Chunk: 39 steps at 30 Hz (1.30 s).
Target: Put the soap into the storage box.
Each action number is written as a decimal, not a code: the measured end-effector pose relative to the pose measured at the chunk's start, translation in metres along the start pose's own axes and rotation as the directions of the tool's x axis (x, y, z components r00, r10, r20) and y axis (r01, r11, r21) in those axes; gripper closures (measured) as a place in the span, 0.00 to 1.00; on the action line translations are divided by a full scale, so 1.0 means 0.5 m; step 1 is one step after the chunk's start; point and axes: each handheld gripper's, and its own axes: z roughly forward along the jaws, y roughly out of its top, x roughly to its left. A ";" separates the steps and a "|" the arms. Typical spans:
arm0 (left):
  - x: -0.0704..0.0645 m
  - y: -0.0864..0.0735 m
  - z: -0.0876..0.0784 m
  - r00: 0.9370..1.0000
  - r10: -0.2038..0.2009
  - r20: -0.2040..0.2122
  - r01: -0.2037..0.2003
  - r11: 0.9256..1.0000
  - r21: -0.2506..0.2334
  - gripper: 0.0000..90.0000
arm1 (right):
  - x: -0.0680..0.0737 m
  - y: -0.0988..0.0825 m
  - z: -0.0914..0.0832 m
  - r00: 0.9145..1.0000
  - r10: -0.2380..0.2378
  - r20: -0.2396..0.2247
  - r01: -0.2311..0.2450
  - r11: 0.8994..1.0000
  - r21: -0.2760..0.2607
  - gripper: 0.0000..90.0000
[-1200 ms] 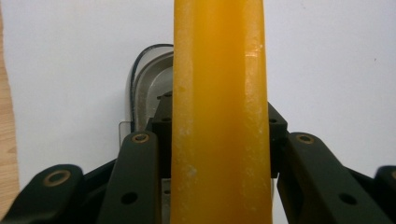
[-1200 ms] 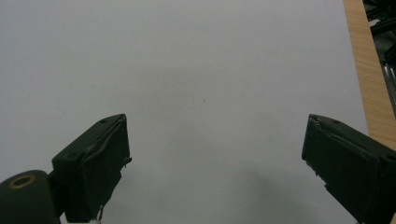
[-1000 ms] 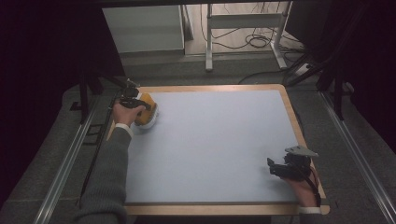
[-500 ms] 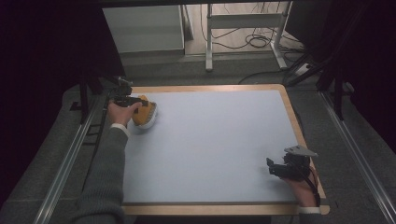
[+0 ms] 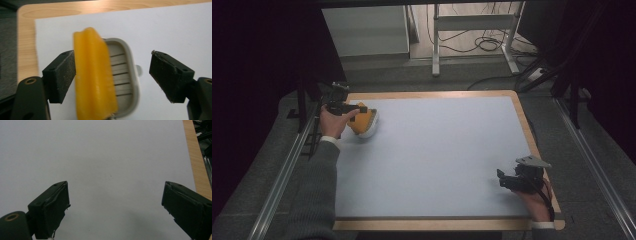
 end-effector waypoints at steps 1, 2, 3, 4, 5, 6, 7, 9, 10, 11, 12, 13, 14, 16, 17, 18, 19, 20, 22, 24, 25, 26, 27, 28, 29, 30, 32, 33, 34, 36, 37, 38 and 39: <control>-0.003 -0.002 -0.004 1.000 0.013 0.017 -0.013 1.000 0.002 0.23 | 0.000 0.000 0.000 1.000 0.000 0.000 0.000 1.000 0.000 0.08; -0.006 -0.004 -0.008 0.999 0.027 0.028 -0.027 1.000 0.003 0.23 | 0.000 0.000 0.000 1.000 -0.001 0.001 0.001 1.000 0.000 0.08; -0.006 -0.004 -0.008 0.999 0.027 0.028 -0.027 1.000 0.003 0.23 | 0.000 0.000 0.000 1.000 -0.001 0.001 0.001 1.000 0.000 0.08; -0.012 -0.010 -0.017 0.998 0.033 0.060 -0.033 0.999 -0.013 0.23 | 0.000 0.000 0.000 1.000 -0.001 0.000 0.001 1.000 0.000 0.08; -0.012 -0.010 -0.017 0.998 0.033 0.060 -0.033 0.999 -0.013 0.23 | 0.000 0.000 0.000 1.000 -0.001 0.000 0.001 1.000 0.000 0.08; -0.015 -0.019 -0.024 0.996 0.045 0.079 -0.044 0.999 -0.023 0.23 | -0.002 -0.001 0.001 1.000 -0.003 0.002 0.003 1.000 0.001 0.08; -0.016 -0.023 -0.026 0.995 0.048 0.085 -0.046 0.999 -0.027 0.23 | -0.002 -0.001 0.001 1.000 -0.003 0.002 0.003 1.000 0.001 0.08; -0.015 -0.028 -0.028 0.994 0.051 0.095 -0.048 0.998 -0.031 0.23 | -0.002 0.000 0.001 1.000 -0.003 0.003 0.003 1.000 0.000 0.08; -0.015 -0.033 -0.030 0.993 0.054 0.102 -0.051 0.998 -0.035 0.23 | -0.002 0.000 0.001 1.000 -0.003 0.003 0.003 1.000 0.000 0.08; -0.016 -0.046 -0.035 0.992 0.064 0.106 -0.060 0.997 -0.043 0.23 | -0.002 0.000 0.001 1.000 -0.002 0.003 0.002 1.000 0.000 0.08; -0.017 -0.053 -0.039 0.992 0.067 0.111 -0.062 0.997 -0.050 0.24 | -0.002 0.000 0.001 1.000 -0.003 0.004 0.003 1.000 0.001 0.08; -0.018 -0.061 -0.043 0.991 0.071 0.115 -0.065 0.996 -0.059 0.24 | -0.002 0.000 0.001 1.000 -0.003 0.005 0.003 1.000 0.001 0.08; -0.020 -0.069 -0.048 0.990 0.076 0.120 -0.068 0.995 -0.068 0.24 | -0.003 0.000 0.001 1.000 -0.002 0.005 0.002 1.000 0.001 0.08; -0.026 -0.087 -0.056 0.988 0.088 0.129 -0.078 0.994 -0.083 0.24 | -0.003 0.000 0.001 1.000 -0.001 0.007 0.001 1.000 -0.001 0.08; -0.026 -0.087 -0.056 0.988 0.088 0.129 -0.078 0.994 -0.083 0.24 | -0.003 0.000 0.000 1.000 -0.002 0.007 0.002 1.000 -0.001 0.08; -0.033 -0.104 -0.064 0.984 0.103 0.145 -0.091 0.992 -0.090 0.24 | -0.003 0.000 0.000 1.000 -0.002 0.006 0.002 1.000 -0.001 0.08; -0.037 -0.112 -0.066 0.981 0.114 0.160 -0.102 0.991 -0.083 0.24 | -0.002 0.000 0.000 1.000 -0.001 0.006 0.001 1.000 -0.002 0.08; -0.040 -0.120 -0.069 0.978 0.127 0.165 -0.115 0.990 -0.081 0.23 | -0.002 0.000 0.000 1.000 0.000 0.005 0.000 1.000 -0.002 0.08; -0.046 -0.134 -0.075 0.975 0.142 0.172 -0.128 0.988 -0.086 0.24 | -0.001 0.001 -0.002 1.000 -0.002 0.008 0.002 1.000 -0.004 0.08; -0.048 -0.141 -0.079 0.973 0.147 0.180 -0.134 0.987 -0.084 0.24 | -0.001 0.001 -0.002 1.000 -0.002 0.007 0.002 1.000 -0.006 0.08; -0.050 -0.158 -0.081 0.969 0.143 0.203 -0.127 0.988 -0.088 0.24 | -0.002 0.001 -0.004 1.000 -0.001 0.006 0.001 1.000 -0.007 0.08; -0.053 -0.167 -0.081 0.968 0.149 0.202 -0.134 0.987 -0.087 0.24 | -0.003 0.002 -0.005 1.000 -0.001 0.007 0.001 1.000 -0.008 0.08; -0.053 -0.167 -0.081 0.968 0.149 0.202 -0.134 0.987 -0.087 0.24 | -0.003 0.002 -0.005 1.000 -0.001 0.007 0.001 1.000 -0.008 0.08; -0.057 -0.187 -0.079 0.967 0.151 0.206 -0.136 0.987 -0.086 0.24 | -0.003 0.002 -0.005 1.000 -0.001 0.007 0.001 1.000 -0.008 0.08; -0.057 -0.187 -0.079 0.967 0.151 0.206 -0.136 0.987 -0.086 0.23 | -0.003 0.002 -0.005 1.000 -0.002 0.006 0.002 1.000 -0.008 0.08; -0.062 -0.209 -0.076 0.967 0.151 0.207 -0.136 0.987 -0.084 0.23 | -0.003 0.002 -0.005 1.000 -0.003 0.006 0.003 1.000 -0.008 0.08; -0.066 -0.231 -0.072 0.967 0.150 0.207 -0.135 0.987 -0.084 0.23 | -0.002 0.002 -0.005 1.000 -0.004 0.004 0.004 1.000 -0.009 0.08; -0.066 -0.231 -0.072 0.967 0.150 0.207 -0.135 0.987 -0.084 0.23 | -0.002 0.002 -0.005 1.000 -0.004 0.004 0.004 1.000 -0.009 0.08; -0.070 -0.253 -0.068 0.965 0.153 0.212 -0.138 0.987 -0.080 0.23 | -0.002 0.002 -0.005 1.000 -0.006 0.003 0.006 1.000 -0.010 0.08; -0.074 -0.268 -0.062 0.965 0.160 0.205 -0.150 0.987 -0.064 0.23 | -0.002 0.002 -0.005 1.000 -0.005 0.004 0.005 1.000 -0.008 0.08; -0.074 -0.268 -0.062 0.965 0.160 0.205 -0.150 0.987 -0.064 0.23 | -0.002 0.002 -0.005 1.000 -0.005 0.004 0.005 1.000 -0.008 0.08; -0.078 -0.281 -0.058 0.965 0.172 0.199 -0.164 0.985 -0.052 0.23 | -0.002 0.002 -0.004 1.000 -0.007 0.003 0.007 1.000 -0.008 0.08; -0.079 -0.288 -0.056 0.963 0.173 0.204 -0.167 0.985 -0.049 0.23 | -0.001 0.002 -0.004 1.000 -0.008 0.004 0.008 1.000 -0.008 0.08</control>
